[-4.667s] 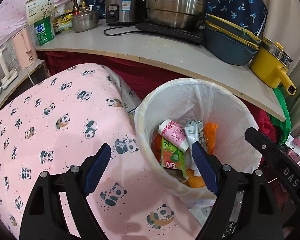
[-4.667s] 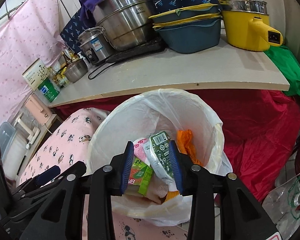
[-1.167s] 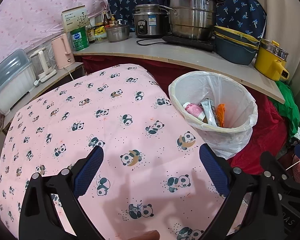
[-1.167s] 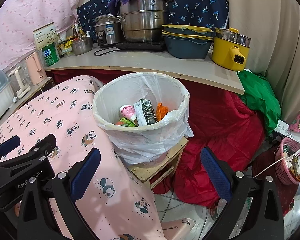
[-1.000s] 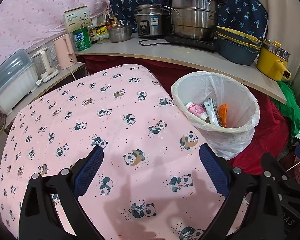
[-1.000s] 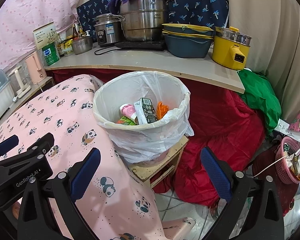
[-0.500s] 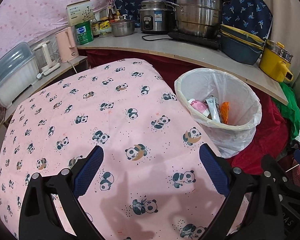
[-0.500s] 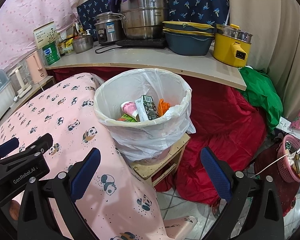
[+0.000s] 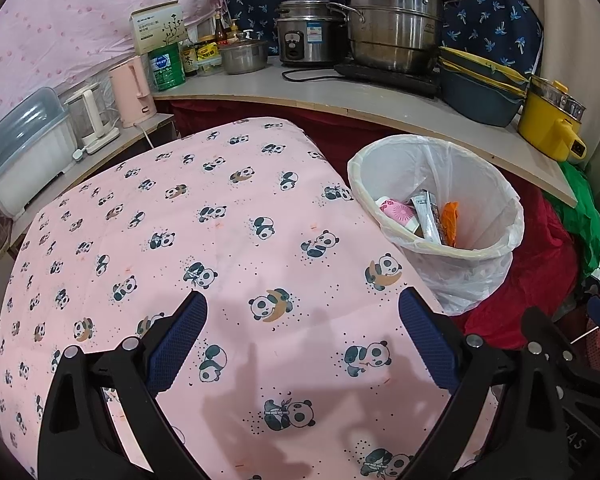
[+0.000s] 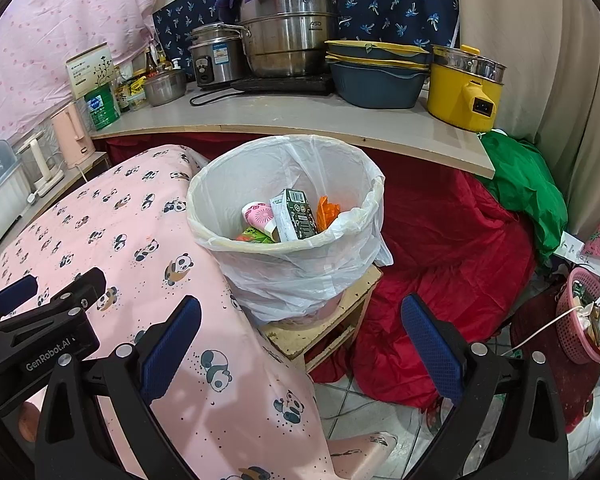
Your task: Collect trash
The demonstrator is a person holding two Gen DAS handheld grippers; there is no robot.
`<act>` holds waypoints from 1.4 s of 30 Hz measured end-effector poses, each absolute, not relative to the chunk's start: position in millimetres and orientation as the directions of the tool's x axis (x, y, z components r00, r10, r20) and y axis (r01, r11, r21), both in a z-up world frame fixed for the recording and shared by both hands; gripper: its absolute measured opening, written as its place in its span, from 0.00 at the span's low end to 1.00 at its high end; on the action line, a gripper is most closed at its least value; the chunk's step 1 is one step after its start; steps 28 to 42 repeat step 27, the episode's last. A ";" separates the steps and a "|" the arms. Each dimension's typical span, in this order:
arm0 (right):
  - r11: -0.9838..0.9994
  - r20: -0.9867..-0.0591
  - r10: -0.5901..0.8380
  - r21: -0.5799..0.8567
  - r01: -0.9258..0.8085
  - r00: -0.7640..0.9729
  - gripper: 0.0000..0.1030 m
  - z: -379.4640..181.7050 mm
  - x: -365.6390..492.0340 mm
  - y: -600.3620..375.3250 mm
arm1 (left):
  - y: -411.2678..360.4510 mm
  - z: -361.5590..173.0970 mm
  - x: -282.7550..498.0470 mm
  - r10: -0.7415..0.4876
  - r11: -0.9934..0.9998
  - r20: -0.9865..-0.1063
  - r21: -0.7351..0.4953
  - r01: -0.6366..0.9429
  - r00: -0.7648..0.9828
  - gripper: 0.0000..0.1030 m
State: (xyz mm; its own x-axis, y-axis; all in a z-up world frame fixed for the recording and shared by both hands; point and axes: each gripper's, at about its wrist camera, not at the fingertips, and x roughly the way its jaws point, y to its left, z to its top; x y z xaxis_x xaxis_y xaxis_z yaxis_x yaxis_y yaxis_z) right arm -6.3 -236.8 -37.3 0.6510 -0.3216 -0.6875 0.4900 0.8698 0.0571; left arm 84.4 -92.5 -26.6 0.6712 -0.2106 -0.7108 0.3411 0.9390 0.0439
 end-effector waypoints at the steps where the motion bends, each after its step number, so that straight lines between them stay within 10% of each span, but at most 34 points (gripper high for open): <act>1: 0.870 -0.688 -0.322 0.055 0.489 0.651 0.94 -36.8 -6.1 -236.7 | -92.5 -26.6 84.3 -0.212 0.939 -0.710 0.043 0.342 0.671 0.89; 42: 0.870 -0.694 -0.313 0.066 0.489 0.649 0.94 -42.7 3.9 -248.2 | -97.4 -27.3 89.1 -0.223 0.933 -0.695 0.051 0.356 0.684 0.89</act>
